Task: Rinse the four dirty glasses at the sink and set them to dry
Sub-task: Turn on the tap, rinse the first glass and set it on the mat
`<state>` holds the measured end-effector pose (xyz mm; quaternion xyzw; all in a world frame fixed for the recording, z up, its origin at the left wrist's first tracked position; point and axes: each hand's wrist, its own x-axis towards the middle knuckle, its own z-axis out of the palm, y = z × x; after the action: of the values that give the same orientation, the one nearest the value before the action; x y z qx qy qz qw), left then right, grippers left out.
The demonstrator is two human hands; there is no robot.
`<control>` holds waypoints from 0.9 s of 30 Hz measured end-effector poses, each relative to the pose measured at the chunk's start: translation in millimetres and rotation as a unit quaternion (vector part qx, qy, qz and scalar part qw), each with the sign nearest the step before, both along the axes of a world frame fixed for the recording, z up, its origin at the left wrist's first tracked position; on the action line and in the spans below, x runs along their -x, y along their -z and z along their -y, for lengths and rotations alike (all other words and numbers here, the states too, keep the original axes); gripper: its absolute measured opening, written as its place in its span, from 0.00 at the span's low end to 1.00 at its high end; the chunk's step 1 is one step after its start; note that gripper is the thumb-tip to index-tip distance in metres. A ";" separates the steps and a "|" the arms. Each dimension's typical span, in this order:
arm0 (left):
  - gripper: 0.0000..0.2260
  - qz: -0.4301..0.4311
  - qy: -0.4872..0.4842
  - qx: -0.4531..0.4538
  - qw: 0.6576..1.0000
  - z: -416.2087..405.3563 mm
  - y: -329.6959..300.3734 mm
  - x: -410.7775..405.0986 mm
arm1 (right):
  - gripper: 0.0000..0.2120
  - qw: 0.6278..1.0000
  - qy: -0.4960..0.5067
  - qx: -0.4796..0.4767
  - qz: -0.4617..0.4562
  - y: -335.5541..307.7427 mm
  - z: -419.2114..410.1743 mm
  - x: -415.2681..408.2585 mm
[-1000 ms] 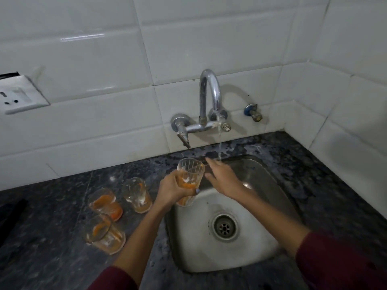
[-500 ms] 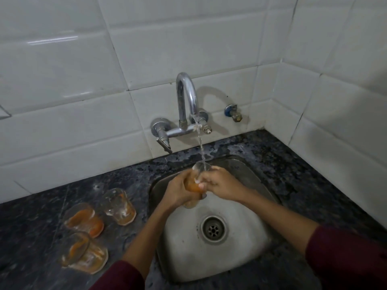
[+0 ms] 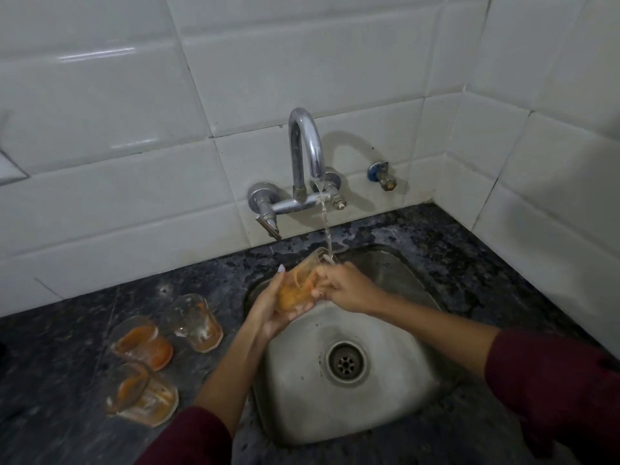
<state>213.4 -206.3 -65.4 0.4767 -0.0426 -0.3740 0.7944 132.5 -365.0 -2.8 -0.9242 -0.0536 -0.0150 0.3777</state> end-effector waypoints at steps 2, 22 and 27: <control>0.26 0.007 -0.062 0.042 0.997 4.7 6.0 -1.4 | 0.03 0.990 0.084 -0.114 -0.024 -10.0 -10.5 -7.0; 0.25 -0.123 -0.225 0.002 0.967 16.6 9.7 -13.3 | 0.19 0.965 -0.135 0.205 -0.090 -18.1 -21.2 -11.8; 0.18 -0.169 -0.149 -0.033 0.974 18.0 1.0 -22.2 | 0.18 0.928 -0.128 0.345 -0.056 -12.3 -4.1 -11.3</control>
<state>235.7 -224.3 -66.4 0.4334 0.1755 -0.3276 0.8210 143.8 -360.9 9.5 -0.9821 -0.1523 0.1045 0.0363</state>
